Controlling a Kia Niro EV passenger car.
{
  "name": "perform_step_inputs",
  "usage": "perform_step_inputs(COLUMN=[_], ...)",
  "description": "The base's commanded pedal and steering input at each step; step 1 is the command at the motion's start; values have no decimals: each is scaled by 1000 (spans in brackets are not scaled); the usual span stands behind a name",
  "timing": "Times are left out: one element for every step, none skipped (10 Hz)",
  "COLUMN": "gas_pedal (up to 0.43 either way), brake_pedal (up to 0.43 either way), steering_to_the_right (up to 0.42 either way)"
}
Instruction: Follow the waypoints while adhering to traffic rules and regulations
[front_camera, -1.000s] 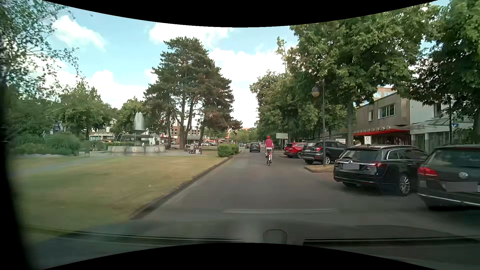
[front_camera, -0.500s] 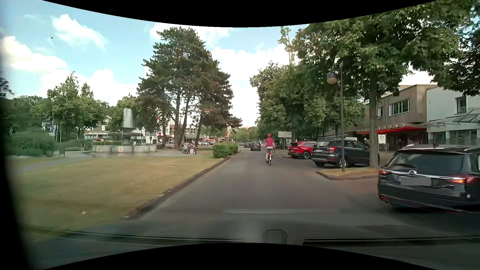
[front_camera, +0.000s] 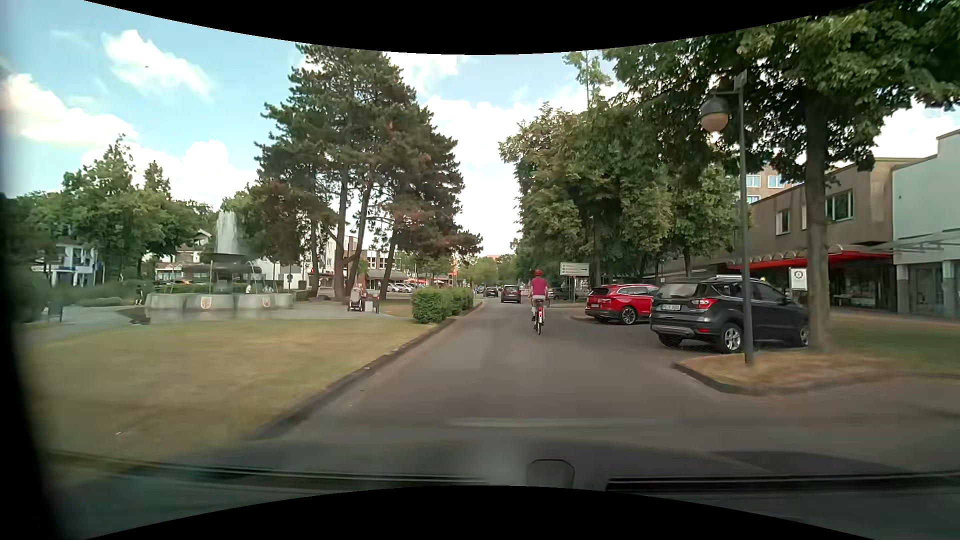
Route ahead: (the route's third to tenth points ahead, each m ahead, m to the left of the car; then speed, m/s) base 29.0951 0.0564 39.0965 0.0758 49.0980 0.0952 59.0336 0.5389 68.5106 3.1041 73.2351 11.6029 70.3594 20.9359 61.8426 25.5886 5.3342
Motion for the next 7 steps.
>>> perform_step_inputs(gas_pedal=[98,110,110,110,110,110,110], brake_pedal=[6,6,6,6,6,6,6], steering_to_the_right=[8,8,8,7,7,7,7])
